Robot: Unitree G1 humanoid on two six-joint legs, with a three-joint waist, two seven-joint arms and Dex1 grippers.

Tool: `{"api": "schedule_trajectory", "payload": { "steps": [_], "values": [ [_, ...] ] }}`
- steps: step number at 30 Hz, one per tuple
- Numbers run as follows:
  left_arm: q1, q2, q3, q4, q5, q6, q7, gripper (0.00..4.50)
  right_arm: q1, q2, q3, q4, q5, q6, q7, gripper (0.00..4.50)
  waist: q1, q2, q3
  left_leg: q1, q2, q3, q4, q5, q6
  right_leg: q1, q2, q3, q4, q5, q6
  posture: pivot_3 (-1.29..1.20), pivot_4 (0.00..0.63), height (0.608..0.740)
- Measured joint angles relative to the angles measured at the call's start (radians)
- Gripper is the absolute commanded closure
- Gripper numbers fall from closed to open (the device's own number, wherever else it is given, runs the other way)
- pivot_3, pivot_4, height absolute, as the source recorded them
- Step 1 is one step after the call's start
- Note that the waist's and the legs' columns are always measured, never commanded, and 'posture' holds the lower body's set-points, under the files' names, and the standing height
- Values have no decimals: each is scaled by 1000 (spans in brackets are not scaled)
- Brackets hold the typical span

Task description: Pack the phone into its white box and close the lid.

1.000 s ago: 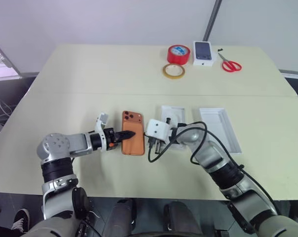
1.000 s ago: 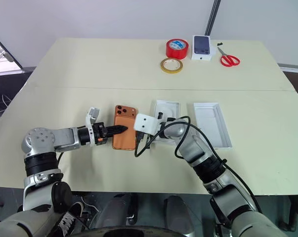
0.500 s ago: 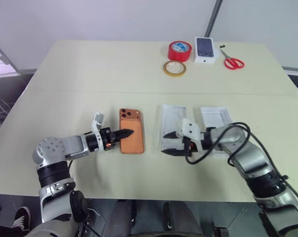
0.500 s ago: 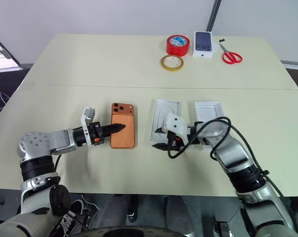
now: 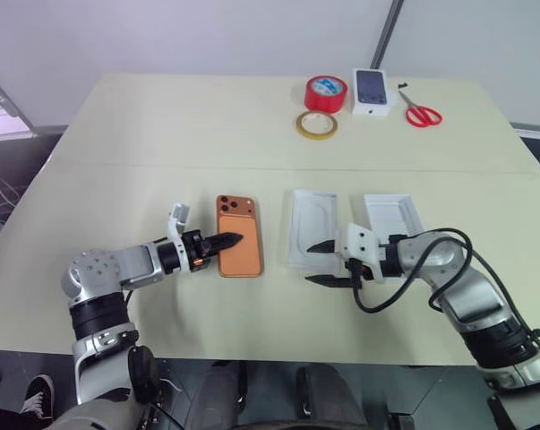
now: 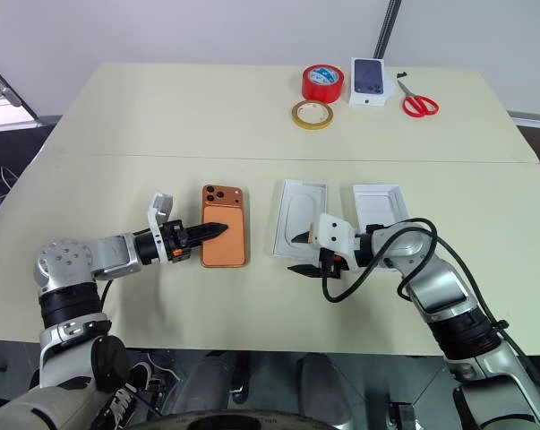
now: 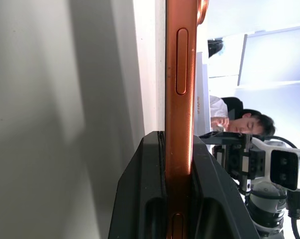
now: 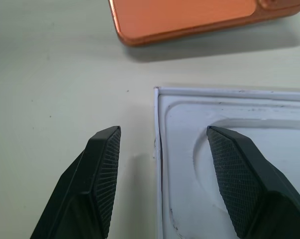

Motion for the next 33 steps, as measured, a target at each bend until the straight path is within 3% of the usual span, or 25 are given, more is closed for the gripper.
{"api": "schedule_trajectory", "payload": {
  "steps": [3,15,19,27,33],
  "values": [
    [0,0,0,0,0,0,0,4500,11,0,1,7,-10,-22,-6,3381,0,0,0,0,0,0,0,0,0,0,0,0,0,0,0,0,150,740],
    [0,-1,-6,0,0,2,-1,4500,22,-2,11,30,-50,-64,-14,3381,0,0,0,0,0,0,3,0,0,0,0,0,2,0,0,0,150,740],
    [-1,-10,-9,0,-1,0,1,4500,22,-3,14,32,-61,-73,-18,4420,0,0,0,0,0,0,3,0,0,1,0,0,3,0,0,0,150,740],
    [-114,-61,47,0,-9,7,54,4500,14,22,27,32,-69,-68,-38,4420,-1,-1,0,1,0,0,5,0,0,0,1,0,7,0,0,0,150,740],
    [-197,-121,69,5,-10,-12,112,4500,-34,124,96,27,-100,-27,-95,4420,-3,-2,1,2,1,-1,5,2,-3,-1,3,0,11,0,0,0,150,740]
  ]
}}
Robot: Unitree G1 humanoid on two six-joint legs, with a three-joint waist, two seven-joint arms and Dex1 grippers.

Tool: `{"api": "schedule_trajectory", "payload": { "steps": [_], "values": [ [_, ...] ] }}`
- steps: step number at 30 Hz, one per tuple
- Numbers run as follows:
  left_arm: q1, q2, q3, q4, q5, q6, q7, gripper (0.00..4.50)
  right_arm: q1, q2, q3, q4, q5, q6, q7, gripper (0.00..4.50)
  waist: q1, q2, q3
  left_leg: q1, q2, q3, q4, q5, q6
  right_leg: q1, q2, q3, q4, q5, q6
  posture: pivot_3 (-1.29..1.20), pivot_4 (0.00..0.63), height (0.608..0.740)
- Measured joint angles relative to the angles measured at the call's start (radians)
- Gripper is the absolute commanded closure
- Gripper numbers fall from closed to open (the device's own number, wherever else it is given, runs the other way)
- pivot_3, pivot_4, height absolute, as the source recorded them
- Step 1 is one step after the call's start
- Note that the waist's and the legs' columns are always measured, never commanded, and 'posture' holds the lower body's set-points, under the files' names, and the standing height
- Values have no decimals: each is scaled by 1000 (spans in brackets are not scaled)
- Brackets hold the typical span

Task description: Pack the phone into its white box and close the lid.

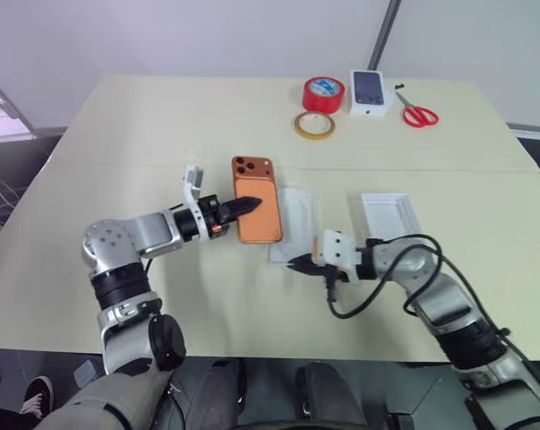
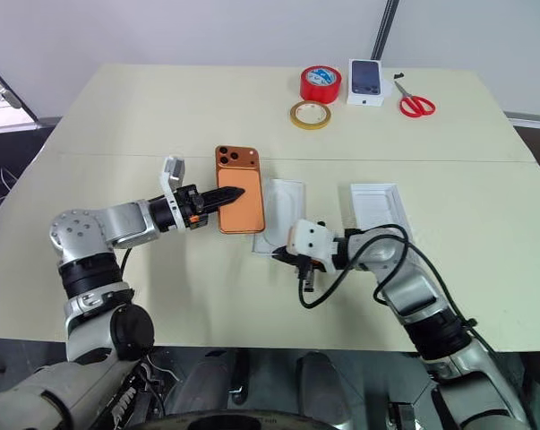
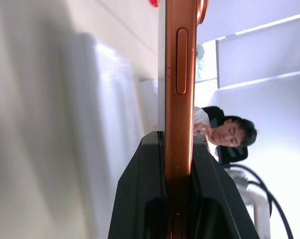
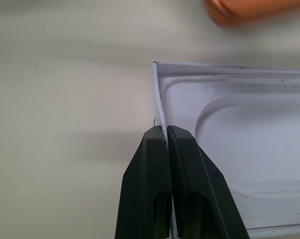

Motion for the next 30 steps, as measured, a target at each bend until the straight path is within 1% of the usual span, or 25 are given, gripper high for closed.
{"api": "schedule_trajectory", "payload": {
  "steps": [2,5,8,9,11,12,15,17,19,21,23,24,25,27,30],
  "values": [
    [4,-1,-16,9,11,-9,2,4500,-9,14,18,-3,-5,22,-12,4420,2,0,0,0,0,0,0,1,-1,0,0,0,0,0,0,0,150,740],
    [29,11,-89,10,32,-31,-11,4500,-10,26,20,-36,4,63,-16,4420,2,0,0,0,0,0,0,1,-1,0,0,0,0,0,0,0,150,740],
    [55,12,-135,19,43,-39,-28,4500,-9,15,16,-74,38,99,3,3492,3,0,0,0,0,0,0,1,-1,0,0,0,0,0,0,0,150,740],
    [55,20,-151,20,49,-54,-39,4500,-9,7,15,-84,52,108,11,3039,3,0,0,0,0,0,0,1,-1,0,0,0,0,0,0,0,150,740],
    [54,34,-167,22,53,-74,-56,4500,-9,5,8,-97,76,116,17,1962,3,0,0,0,0,-1,0,1,0,0,0,0,1,0,0,0,150,740],
    [52,38,-171,29,54,-85,-65,4500,-7,5,-3,-112,102,134,20,1498,2,0,0,0,0,-1,0,1,0,0,0,0,1,0,0,0,150,740],
    [49,39,-218,66,60,-95,-95,4500,-12,-25,-94,-201,217,210,45,1498,5,0,1,0,0,-1,0,1,0,0,0,0,0,0,0,0,150,740],
    [46,39,-249,90,69,-104,-110,4500,-12,-90,-141,-232,265,233,77,1498,10,0,1,-1,-1,-1,0,-2,4,1,-1,-1,-1,0,0,0,150,740],
    [46,40,-270,100,78,-118,-123,4500,-11,-135,-181,-205,266,226,82,1498,9,-1,1,-1,-1,-1,0,-2,5,1,-2,-1,-1,0,0,0,150,740],
    [40,39,-285,106,79,-127,-135,4500,-10,-157,-202,-149,254,197,76,1498,7,-1,1,0,-1,-1,0,-2,6,0,-1,-1,0,0,0,0,150,740],
    [38,34,-289,109,80,-136,-139,3518,-10,-156,-208,-105,234,168,58,1457,2,-1,1,0,-1,-1,0,-1,6,0,-1,0,1,0,0,0,150,740],
    [35,29,-292,115,80,-135,-141,3260,-11,-152,-208,-88,227,157,49,1457,1,0,1,0,0,-1,-1,-1,6,0,-1,0,1,0,0,0,150,740],
    [33,27,-300,115,82,-135,-140,2820,-10,-147,-208,-82,224,152,42,1457,1,0,1,0,0,-1,-1,-1,5,0,-1,0,0,0,0,0,150,740],
    [26,23,-314,115,88,-131,-134,1754,-10,-130,-206,-82,219,143,28,1457,2,0,1,-1,0,-1,-1,0,4,0,-1,0,0,0,0,0,150,740],
    [5,28,-328,98,84,-123,-144,344,-10,-112,-183,-82,215,128,16,1457,3,0,1,0,-1,-1,0,0,4,1,-1,0,1,0,0,0,150,740]
  ]
}}
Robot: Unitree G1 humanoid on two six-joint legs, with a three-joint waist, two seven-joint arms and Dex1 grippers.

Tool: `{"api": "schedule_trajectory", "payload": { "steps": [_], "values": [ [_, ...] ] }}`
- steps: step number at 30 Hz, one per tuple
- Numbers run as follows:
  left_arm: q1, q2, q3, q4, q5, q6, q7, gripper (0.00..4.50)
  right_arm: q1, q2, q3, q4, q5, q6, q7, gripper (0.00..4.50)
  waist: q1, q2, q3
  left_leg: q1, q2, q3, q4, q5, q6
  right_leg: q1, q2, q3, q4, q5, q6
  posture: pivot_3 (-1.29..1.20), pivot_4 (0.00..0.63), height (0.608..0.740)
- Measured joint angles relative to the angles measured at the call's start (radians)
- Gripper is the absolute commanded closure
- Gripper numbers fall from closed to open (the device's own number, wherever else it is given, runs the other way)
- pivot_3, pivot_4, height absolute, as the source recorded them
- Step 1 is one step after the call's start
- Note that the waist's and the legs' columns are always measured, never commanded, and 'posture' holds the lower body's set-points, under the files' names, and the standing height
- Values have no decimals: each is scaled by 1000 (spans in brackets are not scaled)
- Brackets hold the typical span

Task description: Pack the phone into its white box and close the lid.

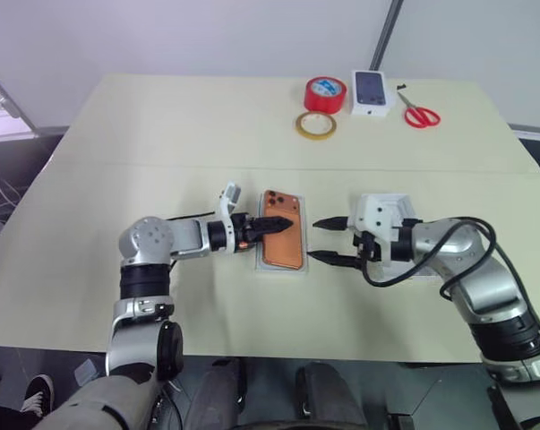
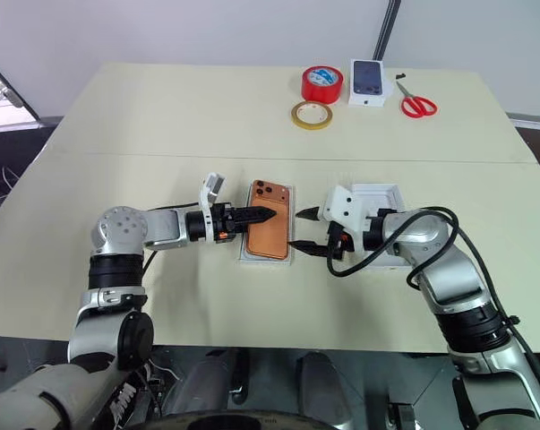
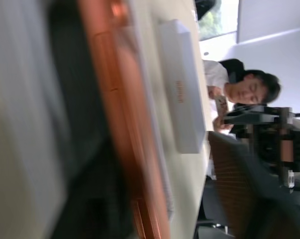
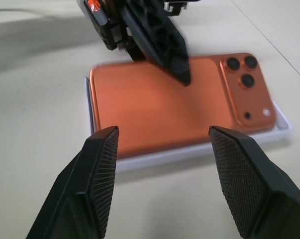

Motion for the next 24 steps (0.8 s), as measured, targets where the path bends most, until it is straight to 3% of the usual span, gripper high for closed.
{"api": "schedule_trajectory", "payload": {
  "steps": [22,24],
  "values": [
    [32,113,61,-263,-9,136,49,344,-35,51,38,96,-63,-66,-41,1457,0,0,0,0,0,0,0,2,-3,0,0,0,1,0,0,0,150,740],
    [56,123,58,-278,1,103,54,851,-44,52,38,118,-69,-75,-49,1722,-1,0,0,0,0,0,0,2,-3,0,0,0,1,0,0,0,150,740]
  ]
}}
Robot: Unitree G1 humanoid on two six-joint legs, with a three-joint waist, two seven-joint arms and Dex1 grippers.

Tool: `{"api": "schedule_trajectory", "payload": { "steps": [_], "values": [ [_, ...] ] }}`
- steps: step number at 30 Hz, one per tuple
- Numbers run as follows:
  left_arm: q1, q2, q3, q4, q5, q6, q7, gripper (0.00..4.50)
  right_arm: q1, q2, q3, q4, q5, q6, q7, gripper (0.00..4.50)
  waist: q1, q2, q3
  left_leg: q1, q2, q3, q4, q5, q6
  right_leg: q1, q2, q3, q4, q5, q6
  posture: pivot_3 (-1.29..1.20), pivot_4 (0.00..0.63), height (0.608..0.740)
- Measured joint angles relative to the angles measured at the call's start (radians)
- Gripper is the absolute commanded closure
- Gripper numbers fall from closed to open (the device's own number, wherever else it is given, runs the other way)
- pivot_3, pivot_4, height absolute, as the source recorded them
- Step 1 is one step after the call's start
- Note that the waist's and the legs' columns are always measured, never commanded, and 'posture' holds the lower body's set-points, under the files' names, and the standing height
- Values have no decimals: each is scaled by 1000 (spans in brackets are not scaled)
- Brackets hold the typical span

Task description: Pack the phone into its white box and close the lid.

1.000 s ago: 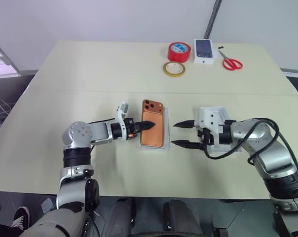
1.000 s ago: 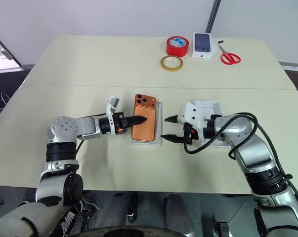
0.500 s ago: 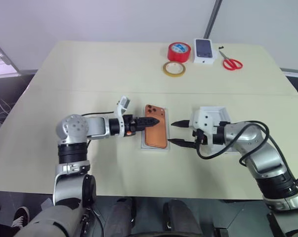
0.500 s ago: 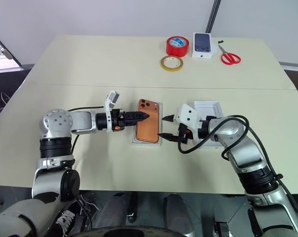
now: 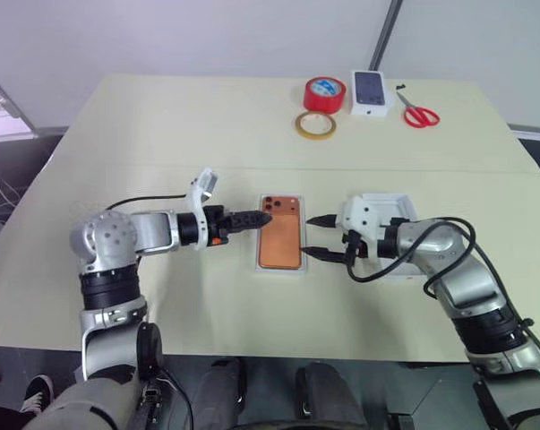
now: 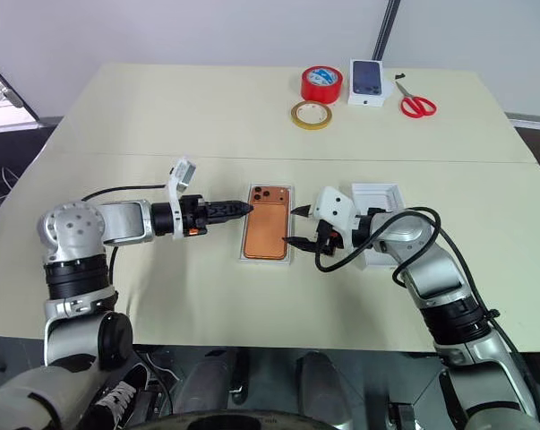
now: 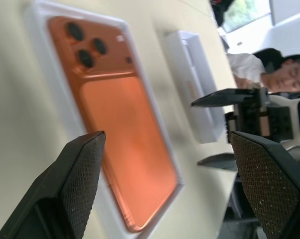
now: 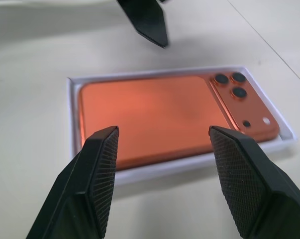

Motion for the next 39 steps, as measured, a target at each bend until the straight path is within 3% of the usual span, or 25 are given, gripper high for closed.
{"api": "schedule_trajectory", "payload": {
  "steps": [3,6,7,8,17,23,39],
  "values": [
    [34,69,-66,-12,83,-145,-5,1867,-36,9,2,56,-39,-31,-39,2610,-3,0,0,1,0,1,0,0,-1,0,0,1,0,0,0,0,150,740],
    [70,128,-135,1,181,-294,-26,3466,-57,7,2,126,-92,-76,-82,4181,2,0,0,0,0,1,-1,0,-1,0,0,0,-1,0,0,0,150,740],
    [78,146,-168,2,209,-332,-37,3944,-60,8,7,140,-110,-89,-90,4500,4,0,0,0,0,1,-1,0,-1,0,0,0,-1,0,0,0,150,740],
    [86,161,-209,6,242,-378,-52,4343,-64,8,15,159,-135,-109,-101,4500,5,0,0,0,-1,1,-1,0,-1,0,-1,0,-1,0,0,0,150,740],
    [57,131,-414,55,321,-442,-145,4343,-63,14,93,221,-242,-201,-104,4500,2,1,0,0,-1,1,0,1,1,0,-1,0,0,0,0,0,150,740],
    [-16,22,-452,170,358,-476,-174,4343,-51,-7,91,221,-261,-218,-92,4500,23,1,0,0,-2,1,2,-1,7,2,-2,-1,0,0,0,0,150,740],
    [-197,-253,-565,438,456,-591,-266,4343,130,-216,-110,205,-260,-217,-70,4500,24,0,0,0,-2,1,6,-3,10,5,-2,-2,-1,-1,1,0,150,740]
  ]
}}
